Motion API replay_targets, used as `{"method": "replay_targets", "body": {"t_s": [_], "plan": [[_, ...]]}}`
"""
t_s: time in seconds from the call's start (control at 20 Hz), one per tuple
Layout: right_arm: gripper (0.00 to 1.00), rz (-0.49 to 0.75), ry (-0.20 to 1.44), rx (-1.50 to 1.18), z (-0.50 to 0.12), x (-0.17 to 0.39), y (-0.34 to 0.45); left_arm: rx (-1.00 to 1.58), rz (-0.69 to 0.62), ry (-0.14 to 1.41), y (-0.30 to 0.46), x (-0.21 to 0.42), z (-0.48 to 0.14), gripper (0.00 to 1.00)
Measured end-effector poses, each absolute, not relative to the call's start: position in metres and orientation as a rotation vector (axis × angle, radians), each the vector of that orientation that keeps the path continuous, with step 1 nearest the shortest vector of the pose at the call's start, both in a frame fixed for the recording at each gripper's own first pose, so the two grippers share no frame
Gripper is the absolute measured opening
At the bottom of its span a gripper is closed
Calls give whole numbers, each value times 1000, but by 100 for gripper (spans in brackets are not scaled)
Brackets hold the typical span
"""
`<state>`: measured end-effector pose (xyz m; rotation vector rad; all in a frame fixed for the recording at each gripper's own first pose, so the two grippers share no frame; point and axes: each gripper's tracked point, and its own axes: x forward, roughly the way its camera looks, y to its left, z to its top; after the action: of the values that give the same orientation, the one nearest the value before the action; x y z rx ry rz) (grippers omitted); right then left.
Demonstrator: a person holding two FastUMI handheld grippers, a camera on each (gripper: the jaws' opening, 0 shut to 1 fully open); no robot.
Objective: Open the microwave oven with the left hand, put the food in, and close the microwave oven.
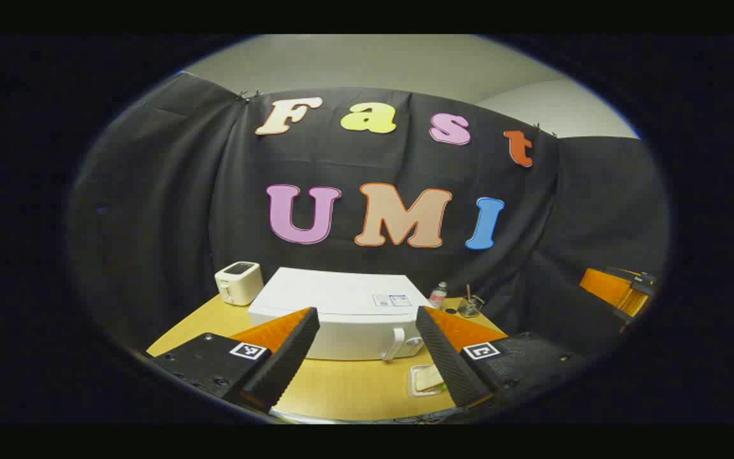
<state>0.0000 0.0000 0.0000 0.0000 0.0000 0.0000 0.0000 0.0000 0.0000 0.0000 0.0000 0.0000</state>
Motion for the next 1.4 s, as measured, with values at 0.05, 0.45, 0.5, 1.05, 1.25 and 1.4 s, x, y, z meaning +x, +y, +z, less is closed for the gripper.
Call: {"method": "replay_targets", "body": {"t_s": [0.05, 0.45, 0.5, 1.05, 1.25, 1.4], "plan": [[96, -5, -2, 1, 1, 0, -3, 10, -2, -7, -3, 0, 3, 96], [100, -32, 13, -6, -3, 9, -29, 13, -37, 2, -24, 6, -4, 96], [100, -33, 18, -9, -5, 11, -30, 6, -40, 10, -26, 8, -6, 96], [96, -63, 36, -11, -12, 36, -38, -18, -81, 74, -29, 52, -35, 96], [96, -77, 58, -18, -21, 43, -44, 2, -70, 83, -20, 66, -51, 96], [96, -76, 82, -6, -30, 49, -46, 14, -40, 90, -9, 73, -62, 96]]}}
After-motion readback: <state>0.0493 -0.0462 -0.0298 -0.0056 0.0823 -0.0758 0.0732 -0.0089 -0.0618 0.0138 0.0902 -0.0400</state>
